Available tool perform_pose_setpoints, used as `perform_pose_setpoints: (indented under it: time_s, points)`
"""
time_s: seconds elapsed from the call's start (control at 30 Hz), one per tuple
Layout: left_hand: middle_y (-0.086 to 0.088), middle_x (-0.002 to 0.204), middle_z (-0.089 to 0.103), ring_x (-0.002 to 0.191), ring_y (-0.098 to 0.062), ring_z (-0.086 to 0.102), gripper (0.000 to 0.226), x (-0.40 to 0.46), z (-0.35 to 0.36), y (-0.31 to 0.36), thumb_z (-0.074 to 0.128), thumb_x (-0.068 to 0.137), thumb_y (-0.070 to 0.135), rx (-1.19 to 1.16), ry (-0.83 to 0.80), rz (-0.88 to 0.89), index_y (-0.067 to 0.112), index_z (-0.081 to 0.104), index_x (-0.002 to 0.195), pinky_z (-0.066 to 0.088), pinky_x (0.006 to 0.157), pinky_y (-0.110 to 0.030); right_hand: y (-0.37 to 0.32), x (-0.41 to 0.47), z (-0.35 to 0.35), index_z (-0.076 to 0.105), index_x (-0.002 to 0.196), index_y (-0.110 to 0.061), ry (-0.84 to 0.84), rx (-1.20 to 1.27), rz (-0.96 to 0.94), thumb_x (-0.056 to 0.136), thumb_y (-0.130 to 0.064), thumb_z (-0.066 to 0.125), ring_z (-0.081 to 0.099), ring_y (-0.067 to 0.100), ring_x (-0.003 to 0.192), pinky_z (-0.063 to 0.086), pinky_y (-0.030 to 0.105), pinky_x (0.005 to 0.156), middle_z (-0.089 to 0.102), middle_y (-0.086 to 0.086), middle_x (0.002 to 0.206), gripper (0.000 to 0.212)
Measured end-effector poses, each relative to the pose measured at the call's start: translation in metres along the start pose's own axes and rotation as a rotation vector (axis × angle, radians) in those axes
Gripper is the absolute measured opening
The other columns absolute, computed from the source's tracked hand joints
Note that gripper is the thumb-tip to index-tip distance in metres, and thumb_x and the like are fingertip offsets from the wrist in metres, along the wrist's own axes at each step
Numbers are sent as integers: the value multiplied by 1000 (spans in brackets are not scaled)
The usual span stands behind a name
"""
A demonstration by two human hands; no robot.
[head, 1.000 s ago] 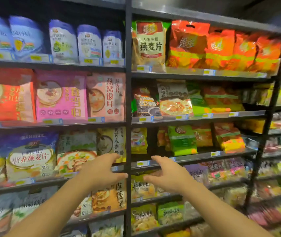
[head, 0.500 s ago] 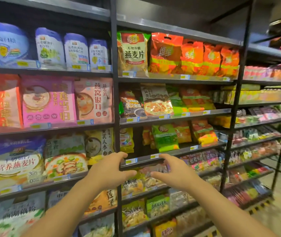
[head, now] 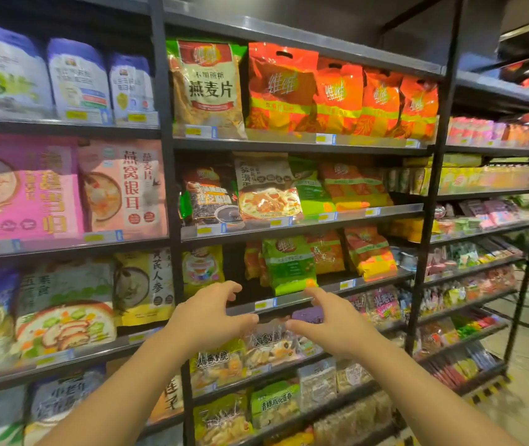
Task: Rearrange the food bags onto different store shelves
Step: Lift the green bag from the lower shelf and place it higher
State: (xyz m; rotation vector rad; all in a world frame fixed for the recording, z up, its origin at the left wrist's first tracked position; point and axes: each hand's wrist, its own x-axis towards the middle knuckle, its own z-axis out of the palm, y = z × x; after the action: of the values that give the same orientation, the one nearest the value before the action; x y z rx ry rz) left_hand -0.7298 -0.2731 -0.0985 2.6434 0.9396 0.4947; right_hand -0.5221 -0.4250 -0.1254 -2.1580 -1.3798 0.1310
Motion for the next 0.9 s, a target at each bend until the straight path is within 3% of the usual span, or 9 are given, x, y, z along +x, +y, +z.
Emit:
perform_pose_setpoints:
  time_s: [0.17,0.43,0.9]
  points:
    - [14,145,53,132,-13,53,84,66,37,36,59,79,76,-26,0,-12,37,39,150,49,104,-44,63,47,-25,27,157,-34,0,34,-10,73,-82,59,42,17,140,43,45,108,38,-8,159,102]
    - [12,143,55,129,-13,55,81,158,95,67,59,80,75,-47,-2,-45,35,41,148,50,102,-45,144,121,-36,28,155,-35,-14,53,11,74,-80,60,45,17,137,46,43,105,42,-7,156,98]
    - [15,140,56,127,-11,55,83,338,160,6,60,74,78,-175,16,-165,38,45,145,49,103,-44,220,313,4,30,154,-32,-53,121,47,76,-74,65,49,16,131,45,32,94,49,-2,148,95]
